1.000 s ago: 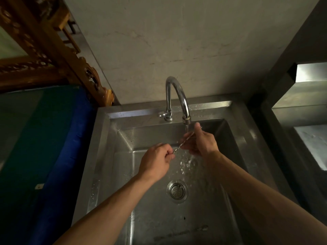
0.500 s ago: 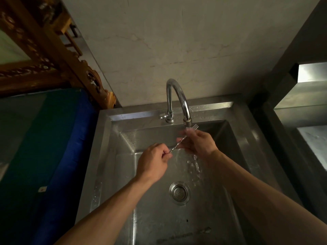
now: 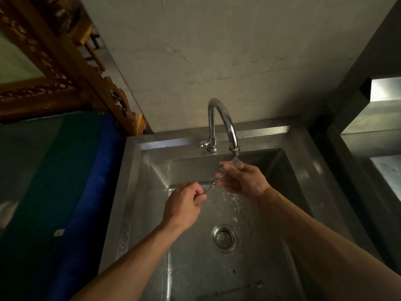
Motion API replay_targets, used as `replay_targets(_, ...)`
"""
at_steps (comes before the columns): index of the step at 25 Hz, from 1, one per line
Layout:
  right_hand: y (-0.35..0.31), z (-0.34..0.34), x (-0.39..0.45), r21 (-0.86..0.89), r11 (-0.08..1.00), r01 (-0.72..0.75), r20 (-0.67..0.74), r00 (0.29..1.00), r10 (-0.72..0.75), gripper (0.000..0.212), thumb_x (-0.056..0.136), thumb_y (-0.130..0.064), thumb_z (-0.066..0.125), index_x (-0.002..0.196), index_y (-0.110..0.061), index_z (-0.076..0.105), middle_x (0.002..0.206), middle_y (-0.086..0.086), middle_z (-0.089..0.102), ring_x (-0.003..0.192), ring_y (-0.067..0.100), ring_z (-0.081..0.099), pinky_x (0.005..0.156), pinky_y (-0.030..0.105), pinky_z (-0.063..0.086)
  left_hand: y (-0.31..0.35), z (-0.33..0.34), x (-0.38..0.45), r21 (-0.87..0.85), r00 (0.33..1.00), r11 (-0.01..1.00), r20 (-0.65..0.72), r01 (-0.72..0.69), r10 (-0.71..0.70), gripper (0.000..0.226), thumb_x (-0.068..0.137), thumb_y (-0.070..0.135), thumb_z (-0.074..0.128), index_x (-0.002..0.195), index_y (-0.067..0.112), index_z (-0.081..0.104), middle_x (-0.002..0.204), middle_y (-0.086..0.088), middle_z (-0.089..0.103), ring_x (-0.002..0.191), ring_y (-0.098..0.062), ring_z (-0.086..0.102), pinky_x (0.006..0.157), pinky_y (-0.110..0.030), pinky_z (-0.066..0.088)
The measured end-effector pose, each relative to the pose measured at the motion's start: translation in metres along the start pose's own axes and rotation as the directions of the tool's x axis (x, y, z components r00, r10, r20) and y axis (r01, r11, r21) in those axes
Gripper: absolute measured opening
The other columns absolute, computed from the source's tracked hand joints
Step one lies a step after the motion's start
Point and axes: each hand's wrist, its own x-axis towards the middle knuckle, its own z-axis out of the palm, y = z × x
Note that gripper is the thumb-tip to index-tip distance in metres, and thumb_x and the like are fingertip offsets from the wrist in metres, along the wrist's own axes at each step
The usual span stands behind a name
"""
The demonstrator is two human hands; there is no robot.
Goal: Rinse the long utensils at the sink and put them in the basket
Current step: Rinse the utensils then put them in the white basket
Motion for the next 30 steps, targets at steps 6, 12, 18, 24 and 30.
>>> replay_targets(6,0.000,-0.009,-0.006,0.054,0.997,0.052,-0.100,0.994,-0.046,0.021,0.084,-0.024,0.073,0.103,-0.013,0.070,0.091,0.007,0.077,0.071,0.015,0.073,0.054,0.022,0.051,0.011,0.002,0.001,0.025,0.995,0.995,-0.001,-0.096,0.096,0.011,0.085,0.023,0.066,0.078,0.023,0.058,0.078,0.013,0.053,0.075,-0.013,0.056,0.063,-0.028,0.042)
replay_targets(12,-0.004,-0.016,-0.005,0.083,0.996,-0.016,-0.223,0.974,0.035,0.051,0.097,-0.054,0.042,0.099,-0.013,0.071,0.089,0.009,0.077,0.076,0.023,0.073,0.060,0.027,0.048,0.031,0.001,0.006,0.103,0.984,0.980,-0.047,-0.168,0.173,0.007,0.085,0.027,0.065,0.082,0.023,0.059,0.085,0.006,0.063,0.077,-0.019,0.060,0.059,-0.026,0.034)
replay_targets(18,-0.009,-0.044,-0.019,-0.233,0.966,0.114,-0.267,0.947,-0.176,0.006,0.080,-0.014,0.077,0.085,-0.017,0.075,0.082,0.002,0.077,0.073,0.010,0.072,0.063,0.020,0.057,0.029,-0.017,0.014,0.317,0.943,0.894,0.000,-0.316,0.333,0.007,0.092,0.024,0.058,0.091,0.023,0.064,0.093,0.005,0.062,0.087,-0.019,0.062,0.077,-0.033,0.039)
replay_targets(24,-0.007,-0.040,-0.025,-0.875,0.470,0.120,0.094,0.993,-0.078,0.007,0.081,-0.033,0.075,0.088,-0.033,0.078,0.081,-0.017,0.074,0.078,-0.005,0.066,0.075,0.017,0.050,0.052,-0.019,0.016,0.599,0.786,0.599,0.083,-0.531,0.613,0.028,0.079,0.015,0.044,0.084,0.023,0.070,0.089,0.005,0.062,0.088,-0.020,0.059,0.074,-0.036,0.041)
replay_targets(30,0.008,-0.005,-0.030,-0.425,0.904,0.047,0.090,0.996,-0.010,0.006,0.088,-0.012,0.069,0.085,-0.015,0.073,0.073,0.004,0.071,0.054,0.011,0.060,0.052,0.021,0.045,0.047,-0.010,0.008,0.447,0.801,0.751,-0.114,-0.486,0.587,0.010,0.073,0.017,0.072,0.081,0.022,0.067,0.096,0.003,0.060,0.086,-0.020,0.057,0.070,-0.035,0.038)
